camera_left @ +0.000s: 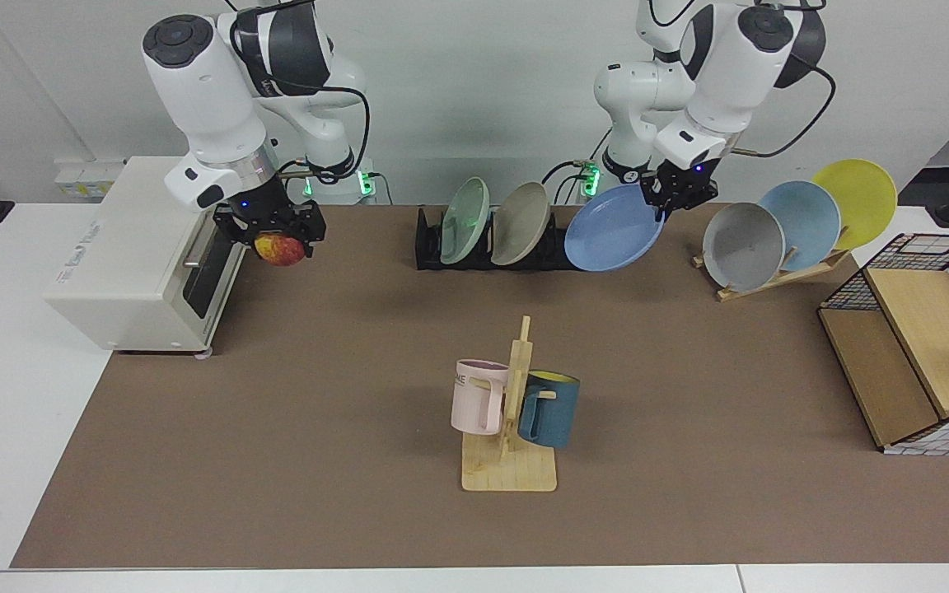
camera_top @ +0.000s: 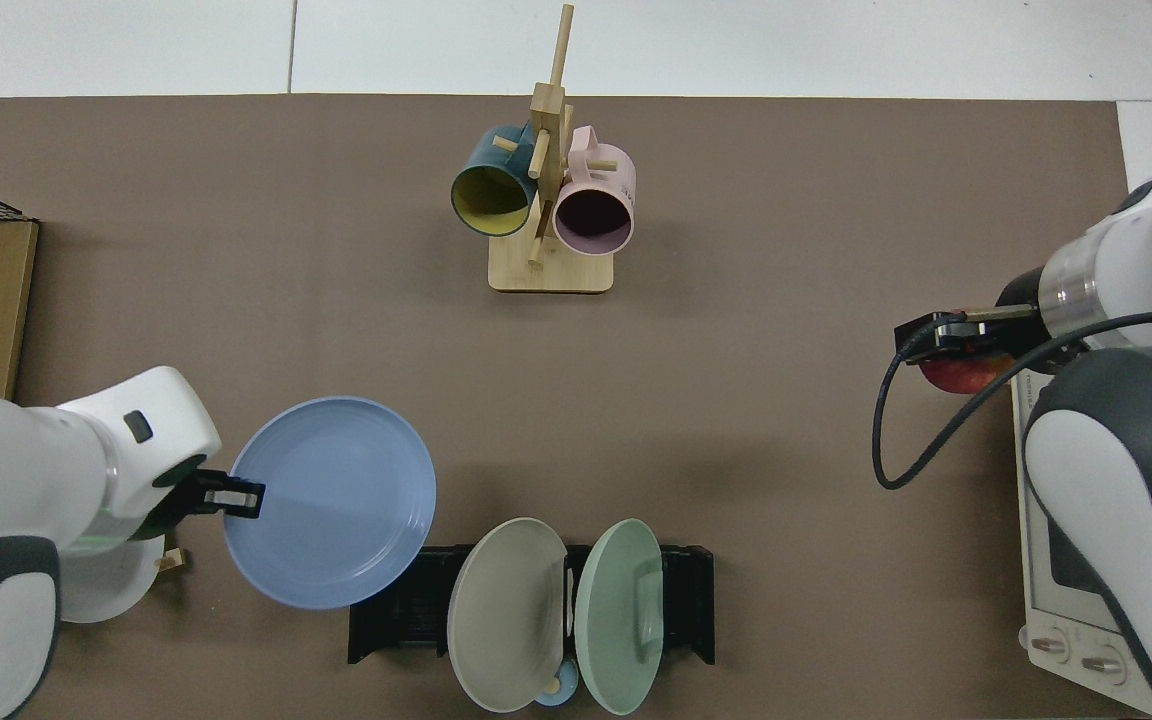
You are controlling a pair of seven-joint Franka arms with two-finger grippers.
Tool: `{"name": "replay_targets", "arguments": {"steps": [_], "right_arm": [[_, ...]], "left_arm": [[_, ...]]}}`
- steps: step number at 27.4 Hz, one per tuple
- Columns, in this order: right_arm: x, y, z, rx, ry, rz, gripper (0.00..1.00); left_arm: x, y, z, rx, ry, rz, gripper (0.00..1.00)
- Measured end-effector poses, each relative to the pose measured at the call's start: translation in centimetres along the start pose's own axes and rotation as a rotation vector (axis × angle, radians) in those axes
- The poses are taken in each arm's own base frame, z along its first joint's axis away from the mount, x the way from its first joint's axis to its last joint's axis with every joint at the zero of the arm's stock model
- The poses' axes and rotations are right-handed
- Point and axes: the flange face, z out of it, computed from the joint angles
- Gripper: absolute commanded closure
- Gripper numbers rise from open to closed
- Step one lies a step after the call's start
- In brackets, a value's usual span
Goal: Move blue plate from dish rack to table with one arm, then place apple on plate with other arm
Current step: 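Lift the blue plate from the rack with the left gripper, then lower the blue plate onto the table and open the left gripper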
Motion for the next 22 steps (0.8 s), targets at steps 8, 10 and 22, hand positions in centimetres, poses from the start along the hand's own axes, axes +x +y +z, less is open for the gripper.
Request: {"name": "replay_targets", "arguments": {"steps": [8, 10, 22], "right_arm": [[0.0, 0.2, 0.2, -0.001, -0.003, -0.005, 1.00], [0.0, 0.2, 0.4, -0.001, -0.003, -0.007, 1.00], [0.1, 0.1, 3.7, -0.003, -0.015, -0.014, 1.00]], "left_arm": [[4.5, -1.6, 5.0, -0.170, 0.063, -0.082, 1.00], [5.7, -1.4, 7.1, -0.228, 0.060, -0.116, 1.00], [9.1, 2.1, 18.0, -0.372, 0.021, -0.172, 1.00]]}}
